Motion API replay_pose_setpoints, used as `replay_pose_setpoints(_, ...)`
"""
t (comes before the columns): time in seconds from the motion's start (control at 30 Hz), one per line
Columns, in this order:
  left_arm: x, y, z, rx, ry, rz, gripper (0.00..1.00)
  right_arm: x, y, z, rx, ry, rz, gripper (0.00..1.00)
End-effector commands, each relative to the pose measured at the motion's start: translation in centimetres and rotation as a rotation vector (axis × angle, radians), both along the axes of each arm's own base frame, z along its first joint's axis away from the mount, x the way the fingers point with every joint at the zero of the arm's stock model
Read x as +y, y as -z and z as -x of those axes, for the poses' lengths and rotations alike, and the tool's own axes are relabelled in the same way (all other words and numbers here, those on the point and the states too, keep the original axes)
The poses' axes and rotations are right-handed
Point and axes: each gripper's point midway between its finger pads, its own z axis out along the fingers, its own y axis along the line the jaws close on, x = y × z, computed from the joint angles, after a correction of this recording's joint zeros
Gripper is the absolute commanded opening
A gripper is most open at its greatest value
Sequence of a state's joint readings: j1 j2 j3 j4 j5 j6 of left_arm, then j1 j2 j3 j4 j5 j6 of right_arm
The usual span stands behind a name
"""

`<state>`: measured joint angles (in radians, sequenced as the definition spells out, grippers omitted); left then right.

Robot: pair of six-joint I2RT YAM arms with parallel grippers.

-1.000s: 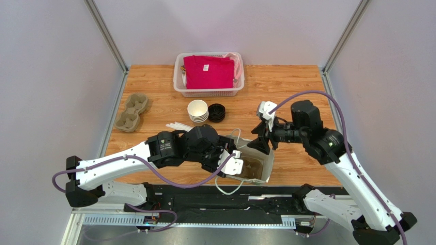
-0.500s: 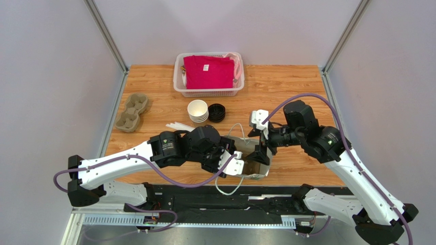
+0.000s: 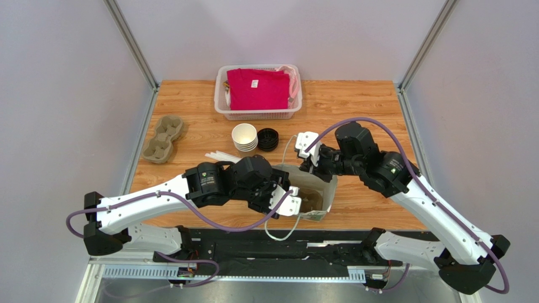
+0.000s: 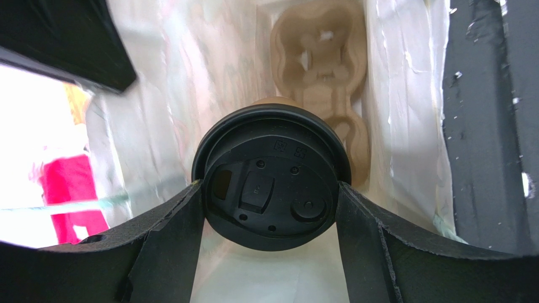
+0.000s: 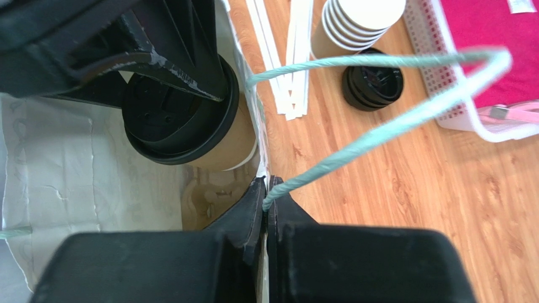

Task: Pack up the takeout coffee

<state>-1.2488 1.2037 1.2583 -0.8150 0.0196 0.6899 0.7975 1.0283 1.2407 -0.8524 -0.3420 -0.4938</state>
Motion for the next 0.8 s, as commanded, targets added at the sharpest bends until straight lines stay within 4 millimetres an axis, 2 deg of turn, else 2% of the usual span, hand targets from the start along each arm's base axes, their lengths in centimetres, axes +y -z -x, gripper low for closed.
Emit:
replay_pose_setpoints(0.0,0.9,-0.6,-1.2,-0.061,-0.063,-0.012,0.0,0.3,-5.6,-0.6,-0.106,0.041,-0.138,0.0)
replay_pose_setpoints(0.13,2.2,1.0,-1.2,-0.095,-0.065,-0.064,0.0,0.2,-5.7,0.6,-0.124,0.039,-0.202,0.0)
replay_pose_setpoints(0.2,2.6,1.2,-1.2,-0.111,-0.069,-0.074,0.0,0.4,-5.7,1.0,-0.156,0.039,-0.217,0.0)
replay_pose_setpoints(0.23,2.7,1.3,-1.3,-0.115,-0.072,-0.077,0.0,0.5,-4.6,1.1,-0.154,0.037,-0.199,0.0)
replay_pose_setpoints(0.33,2.9,0.7,-1.8,-0.148,-0.099,-0.075,0.0,0.8,-3.9,1.3,-0.187,0.043,-0.189,0.0)
replay_pose_setpoints(0.53,2.5,-0.8,-1.7,-0.149,-0.123,-0.003,0.0,1.7,-4.5,2.6,-0.19,0.006,-0.202,0.0)
replay_pose_setpoints(0.7,2.1,-1.6,-1.6,-0.115,-0.179,0.075,0.0,2.4,-5.0,2.4,-0.257,-0.012,-0.198,0.0)
replay_pose_setpoints(0.77,2.2,-1.3,-1.8,-0.113,-0.21,0.094,0.0,2.9,-5.0,2.0,-0.249,0.014,-0.203,0.0)
